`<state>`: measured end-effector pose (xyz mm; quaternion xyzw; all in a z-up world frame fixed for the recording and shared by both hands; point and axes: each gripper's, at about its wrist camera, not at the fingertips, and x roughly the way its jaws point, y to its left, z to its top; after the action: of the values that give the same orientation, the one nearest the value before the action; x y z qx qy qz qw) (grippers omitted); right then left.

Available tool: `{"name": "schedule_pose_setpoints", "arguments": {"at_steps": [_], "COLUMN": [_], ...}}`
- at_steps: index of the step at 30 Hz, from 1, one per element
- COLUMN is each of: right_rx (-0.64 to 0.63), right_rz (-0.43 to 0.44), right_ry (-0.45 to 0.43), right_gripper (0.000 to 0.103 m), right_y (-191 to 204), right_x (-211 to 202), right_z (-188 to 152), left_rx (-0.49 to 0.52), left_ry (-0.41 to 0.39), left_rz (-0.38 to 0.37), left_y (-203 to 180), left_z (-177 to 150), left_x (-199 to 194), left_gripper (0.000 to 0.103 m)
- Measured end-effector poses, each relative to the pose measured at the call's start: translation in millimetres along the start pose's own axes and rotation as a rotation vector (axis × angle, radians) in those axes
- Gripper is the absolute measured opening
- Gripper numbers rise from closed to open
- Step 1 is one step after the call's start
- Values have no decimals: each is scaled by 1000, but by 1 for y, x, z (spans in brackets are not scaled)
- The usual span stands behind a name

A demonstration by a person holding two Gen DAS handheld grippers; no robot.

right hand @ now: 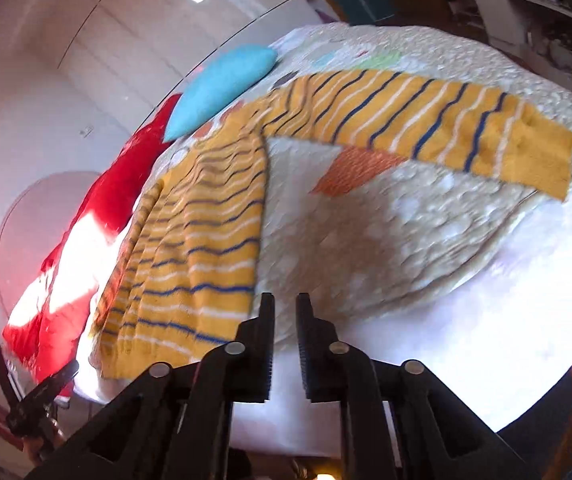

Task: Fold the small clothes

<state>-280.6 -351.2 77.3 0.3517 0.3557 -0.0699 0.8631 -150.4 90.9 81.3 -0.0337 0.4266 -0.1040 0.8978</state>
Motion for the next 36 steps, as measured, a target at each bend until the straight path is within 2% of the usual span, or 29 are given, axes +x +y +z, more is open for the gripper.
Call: {"name": "schedule_pose_setpoints", "arguments": {"at_steps": [1,2,5,7,9,11,13,14,15,16,22,25,28,30,32,36], "right_rx": [39,91,247,309,359,403,442,460,471,473,455,441,337,242,141,-83], "right_rz": [-28,-43,-19,5,16,5,-17,-29,-43,-53,-147,-200,-269,-283,-260,-171], "right_ry": [-23,-37,-73,-107,-141,-177,-216,-226,-234,-240,-372,-393,-370,-352,-319,-216], "right_gripper": [33,35,35,39,48,48,45,33,12,9,6,6,6,6,6,6], "right_y": [-14,-29,-68,-84,-94,-103,-115,-119,-124,-128,-148,-150,-126,-89,-44,71], "right_x": [2,4,9,10,10,11,9,8,7,5,-45,-61,-59,-48,-28,46], "right_z": [10,19,39,49,59,69,79,84,90,96,136,163,193,209,221,234], "left_rx": [-9,-17,-14,-15,3,22,25,23,21,19,12,-9,-40,-61,-80,-118], "left_ry": [-22,-40,-32,-20,-6,8,22,28,31,32,49,41,36,32,28,8], "left_rz": [-11,-29,-91,-116,-127,-118,-122,-124,-124,-124,-125,-140,-159,-169,-178,-179], "left_y": [-1,-3,-13,-21,-30,-38,-42,-44,-45,-45,-45,-41,-35,-29,-20,5], "left_z": [3,5,13,15,16,17,18,19,20,20,26,30,33,34,33,28], "left_x": [-3,-5,-4,1,6,12,16,18,19,21,26,27,29,29,29,24], "left_gripper": [61,62,64,64,64,64,64,64,64,64,64,64,64,64,64,65]}}
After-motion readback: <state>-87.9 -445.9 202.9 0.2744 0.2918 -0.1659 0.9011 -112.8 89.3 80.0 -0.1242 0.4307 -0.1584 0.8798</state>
